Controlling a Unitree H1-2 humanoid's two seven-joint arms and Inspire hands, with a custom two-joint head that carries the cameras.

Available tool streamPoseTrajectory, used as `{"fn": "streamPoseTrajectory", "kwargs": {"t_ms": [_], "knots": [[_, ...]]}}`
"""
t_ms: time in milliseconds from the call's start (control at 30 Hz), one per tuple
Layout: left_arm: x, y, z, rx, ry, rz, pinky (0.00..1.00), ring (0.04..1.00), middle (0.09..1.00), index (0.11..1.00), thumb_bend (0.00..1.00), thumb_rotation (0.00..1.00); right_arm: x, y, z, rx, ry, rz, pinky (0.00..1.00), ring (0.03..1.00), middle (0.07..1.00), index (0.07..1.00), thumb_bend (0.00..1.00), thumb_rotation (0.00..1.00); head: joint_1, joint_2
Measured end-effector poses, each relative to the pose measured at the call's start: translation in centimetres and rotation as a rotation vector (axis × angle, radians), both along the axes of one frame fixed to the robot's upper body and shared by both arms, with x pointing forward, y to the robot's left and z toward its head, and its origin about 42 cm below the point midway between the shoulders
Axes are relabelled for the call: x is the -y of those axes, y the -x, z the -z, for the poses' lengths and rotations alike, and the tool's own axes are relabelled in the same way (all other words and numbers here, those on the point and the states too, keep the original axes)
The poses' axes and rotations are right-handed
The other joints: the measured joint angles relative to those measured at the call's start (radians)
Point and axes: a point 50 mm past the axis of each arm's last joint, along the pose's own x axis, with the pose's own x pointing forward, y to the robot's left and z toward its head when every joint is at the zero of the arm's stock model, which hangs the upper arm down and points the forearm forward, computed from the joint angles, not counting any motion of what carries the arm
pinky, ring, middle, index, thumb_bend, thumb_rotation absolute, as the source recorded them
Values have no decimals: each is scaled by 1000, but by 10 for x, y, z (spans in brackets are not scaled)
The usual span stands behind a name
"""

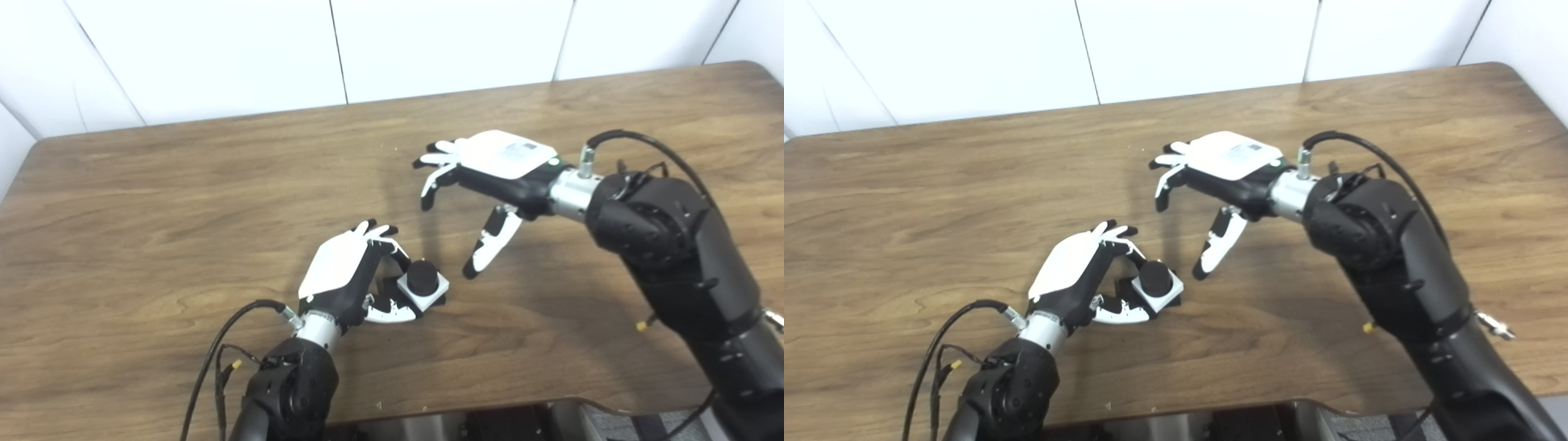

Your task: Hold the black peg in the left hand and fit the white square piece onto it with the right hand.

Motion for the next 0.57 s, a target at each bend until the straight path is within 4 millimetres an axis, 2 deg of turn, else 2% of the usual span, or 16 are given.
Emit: {"fn": "streamPoseTrajectory", "kwargs": {"t_ms": [67,100,133,233,367,567], "knots": [[-1,-1,0,1,-4,0,973,987,909,494,505,90,7,-1,-3,4,2,22,1000,1000,945,702,996,309,-3,-2],[-2,-1,0,0,-6,0,965,984,908,515,536,151,10,-1,-4,4,-3,35,1000,1000,946,703,993,303,-3,-2],[-2,-1,0,0,-7,1,954,978,906,564,614,305,13,-1,-5,5,-8,47,1000,1000,948,704,988,293,-5,-2],[-4,-2,0,-4,-15,3,941,968,902,601,675,425,17,3,-9,12,-12,59,1000,1000,947,703,987,301,-3,-2],[-8,-4,2,-11,-30,1,949,957,900,633,702,495,17,3,-8,6,-14,59,996,1000,942,702,980,319,-5,-2],[-7,-6,1,-27,-47,19,953,945,894,681,737,539,19,7,-1,-8,-16,67,1000,1000,945,701,975,341,-5,0]]}}
